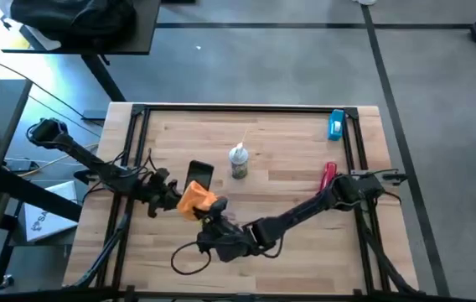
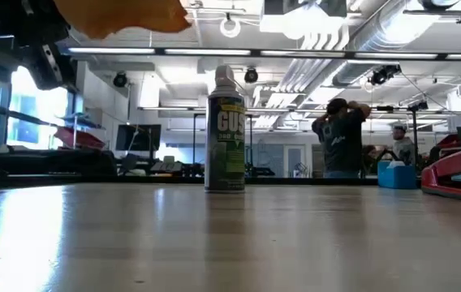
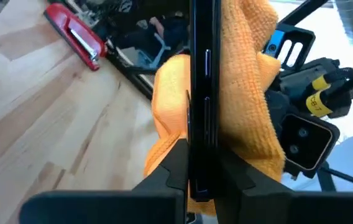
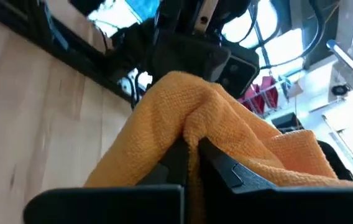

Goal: Apply microfiber cloth
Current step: Wipe the black cellphone using the green microfiber cloth

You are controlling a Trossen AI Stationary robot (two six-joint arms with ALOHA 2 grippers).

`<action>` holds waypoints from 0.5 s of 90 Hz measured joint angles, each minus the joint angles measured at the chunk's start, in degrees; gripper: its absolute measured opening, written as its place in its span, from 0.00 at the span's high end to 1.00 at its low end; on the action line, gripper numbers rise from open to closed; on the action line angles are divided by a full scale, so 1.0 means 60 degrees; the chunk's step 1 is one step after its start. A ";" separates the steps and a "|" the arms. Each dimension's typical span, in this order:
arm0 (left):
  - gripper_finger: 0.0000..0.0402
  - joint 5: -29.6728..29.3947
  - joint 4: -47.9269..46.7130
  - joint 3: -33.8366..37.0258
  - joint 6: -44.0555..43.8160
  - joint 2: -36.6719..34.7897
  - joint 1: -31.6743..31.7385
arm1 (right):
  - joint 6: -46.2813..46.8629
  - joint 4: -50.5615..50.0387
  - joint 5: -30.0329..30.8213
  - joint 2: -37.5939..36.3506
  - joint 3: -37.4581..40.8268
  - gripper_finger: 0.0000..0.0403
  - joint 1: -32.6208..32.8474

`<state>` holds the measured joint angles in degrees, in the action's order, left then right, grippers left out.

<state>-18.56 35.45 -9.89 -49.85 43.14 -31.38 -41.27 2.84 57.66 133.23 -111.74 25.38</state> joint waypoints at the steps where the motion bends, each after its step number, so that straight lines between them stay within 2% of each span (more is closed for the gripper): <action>1: 0.96 -0.0011 0.0014 0.0000 0.0005 0.0002 -0.0024 | -0.0065 0.0016 0.0041 0.0000 0.0000 1.00 0.0000; 11: 0.96 -0.0466 0.0073 0.0000 0.0034 -0.0005 -0.0271 | -0.0626 -0.0365 0.0633 -0.0099 0.0000 1.00 0.0064; 20: 0.96 -0.0419 0.0094 0.0000 0.0110 -0.0012 -0.0445 | -0.0566 -0.1305 0.1115 -0.0445 0.0000 1.00 0.0250; 34: 0.96 0.0181 0.0553 -0.0050 0.0380 -0.0052 -0.0575 | 0.0567 -0.3430 0.2015 -0.1013 0.0026 1.00 0.0416; 45: 0.96 0.0059 0.0851 -0.0048 0.0764 -0.0027 -0.0691 | 0.1575 -0.4839 0.2150 -0.1401 0.0040 1.00 0.0462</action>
<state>-18.20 40.56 -10.18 -45.27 42.98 -35.52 -31.82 -26.19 70.56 124.82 -111.50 28.15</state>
